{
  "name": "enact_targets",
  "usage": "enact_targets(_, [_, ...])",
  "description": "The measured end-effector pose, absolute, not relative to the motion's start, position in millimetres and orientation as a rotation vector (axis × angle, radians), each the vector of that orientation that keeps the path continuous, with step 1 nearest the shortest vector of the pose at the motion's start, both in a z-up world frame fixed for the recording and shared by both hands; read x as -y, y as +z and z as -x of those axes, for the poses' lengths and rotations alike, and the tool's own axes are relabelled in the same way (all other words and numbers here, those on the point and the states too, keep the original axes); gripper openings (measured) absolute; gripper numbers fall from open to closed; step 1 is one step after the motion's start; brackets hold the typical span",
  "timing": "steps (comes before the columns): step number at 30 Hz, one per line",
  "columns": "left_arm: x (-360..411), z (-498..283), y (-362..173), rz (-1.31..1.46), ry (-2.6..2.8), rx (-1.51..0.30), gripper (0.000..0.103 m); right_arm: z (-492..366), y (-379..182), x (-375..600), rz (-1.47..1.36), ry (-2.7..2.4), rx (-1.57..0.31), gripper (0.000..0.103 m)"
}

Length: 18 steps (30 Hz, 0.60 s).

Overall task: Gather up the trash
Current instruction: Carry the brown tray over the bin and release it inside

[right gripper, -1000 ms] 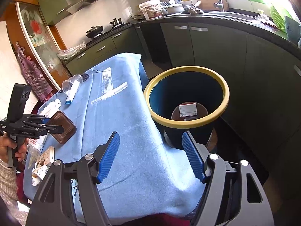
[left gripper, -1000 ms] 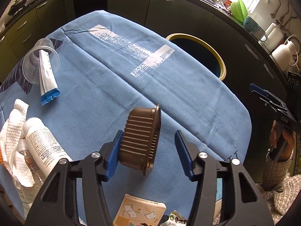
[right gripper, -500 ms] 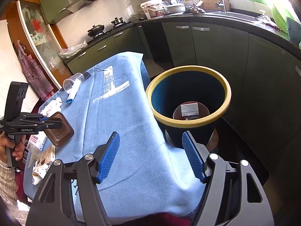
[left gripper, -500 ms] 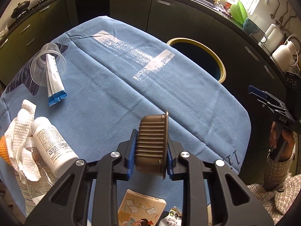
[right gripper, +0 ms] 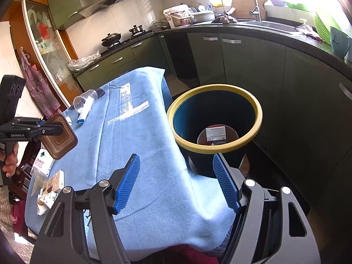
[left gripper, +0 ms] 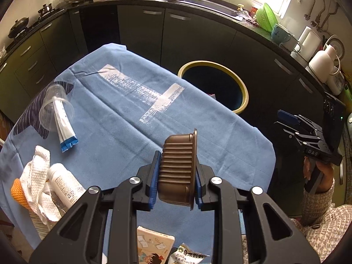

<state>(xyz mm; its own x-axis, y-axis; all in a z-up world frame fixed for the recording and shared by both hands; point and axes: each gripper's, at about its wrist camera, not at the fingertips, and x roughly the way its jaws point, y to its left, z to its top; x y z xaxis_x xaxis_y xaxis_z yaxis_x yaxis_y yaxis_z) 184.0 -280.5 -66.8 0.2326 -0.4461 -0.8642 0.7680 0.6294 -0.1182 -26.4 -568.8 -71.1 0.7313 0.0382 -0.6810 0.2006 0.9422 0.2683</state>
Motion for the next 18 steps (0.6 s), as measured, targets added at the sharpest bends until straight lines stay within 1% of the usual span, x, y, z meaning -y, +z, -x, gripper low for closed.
enact_targets(4, [321, -181, -51, -0.42, -0.905, -1.013, 0.025, 35, -69, 578, -0.345, -0.112, -0.733, 0.069])
enact_targets(10, [408, -184, -41, -0.501, -0.986, -1.006, 0.025, 52, -70, 602, -0.381, -0.16, -0.709, 0.069])
enact_targets(13, [454, -189, -46, -0.539, -1.011, -1.009, 0.025, 63, -72, 615, -0.399, -0.19, -0.701, 0.069])
enact_targets(18, [521, -206, -70, -0.596, -0.992, -1.023, 0.025, 78, -79, 637, -0.425, -0.238, -0.703, 0.069])
